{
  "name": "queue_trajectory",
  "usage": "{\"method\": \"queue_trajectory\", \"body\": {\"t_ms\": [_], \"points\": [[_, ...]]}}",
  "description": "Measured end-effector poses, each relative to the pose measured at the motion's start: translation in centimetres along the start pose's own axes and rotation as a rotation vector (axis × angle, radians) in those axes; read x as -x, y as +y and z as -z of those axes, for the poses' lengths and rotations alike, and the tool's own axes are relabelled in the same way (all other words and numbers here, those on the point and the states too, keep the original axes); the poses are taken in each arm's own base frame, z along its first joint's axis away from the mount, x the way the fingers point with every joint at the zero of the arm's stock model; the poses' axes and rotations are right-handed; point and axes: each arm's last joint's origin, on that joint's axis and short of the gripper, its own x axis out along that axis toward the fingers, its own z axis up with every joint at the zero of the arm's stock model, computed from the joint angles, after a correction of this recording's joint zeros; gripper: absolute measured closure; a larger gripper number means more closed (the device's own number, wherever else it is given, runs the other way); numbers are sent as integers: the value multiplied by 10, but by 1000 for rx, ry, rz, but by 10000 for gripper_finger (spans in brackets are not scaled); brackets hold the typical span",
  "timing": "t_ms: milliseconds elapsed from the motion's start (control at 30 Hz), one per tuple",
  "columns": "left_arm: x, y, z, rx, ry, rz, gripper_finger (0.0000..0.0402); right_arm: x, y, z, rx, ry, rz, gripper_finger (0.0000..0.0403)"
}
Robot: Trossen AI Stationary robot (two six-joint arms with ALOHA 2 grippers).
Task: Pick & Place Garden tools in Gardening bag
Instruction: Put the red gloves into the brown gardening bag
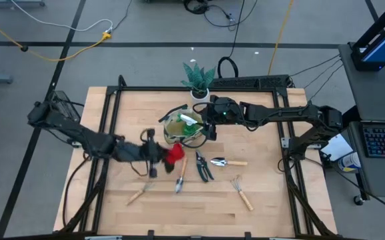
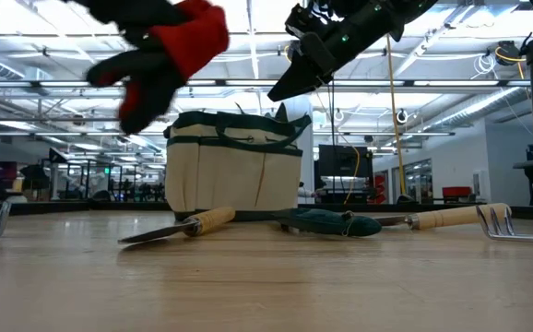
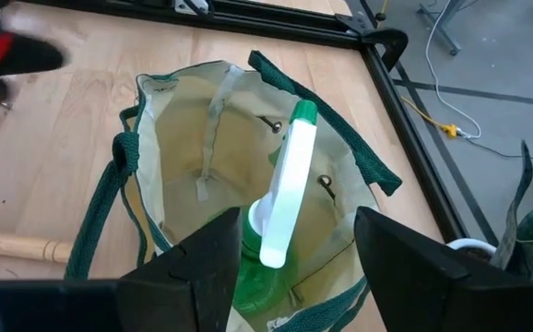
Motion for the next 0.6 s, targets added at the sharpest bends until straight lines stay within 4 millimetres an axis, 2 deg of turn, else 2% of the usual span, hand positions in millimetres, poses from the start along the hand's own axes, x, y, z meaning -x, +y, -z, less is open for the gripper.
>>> {"method": "queue_trajectory", "body": {"t_ms": [200,367,467,600], "points": [[-10,40,-23,-145,-179,-200,387,0,0,0,0,0,0,202],[-18,73,-24,-173,-184,-332,384,0,0,1,1,16,-4,202],[-20,86,-24,-146,-200,-301,379,0,0,1,1,13,-4,202],[-29,92,-16,-112,-171,-208,388,0,0,1,2,11,-3,204]]}}
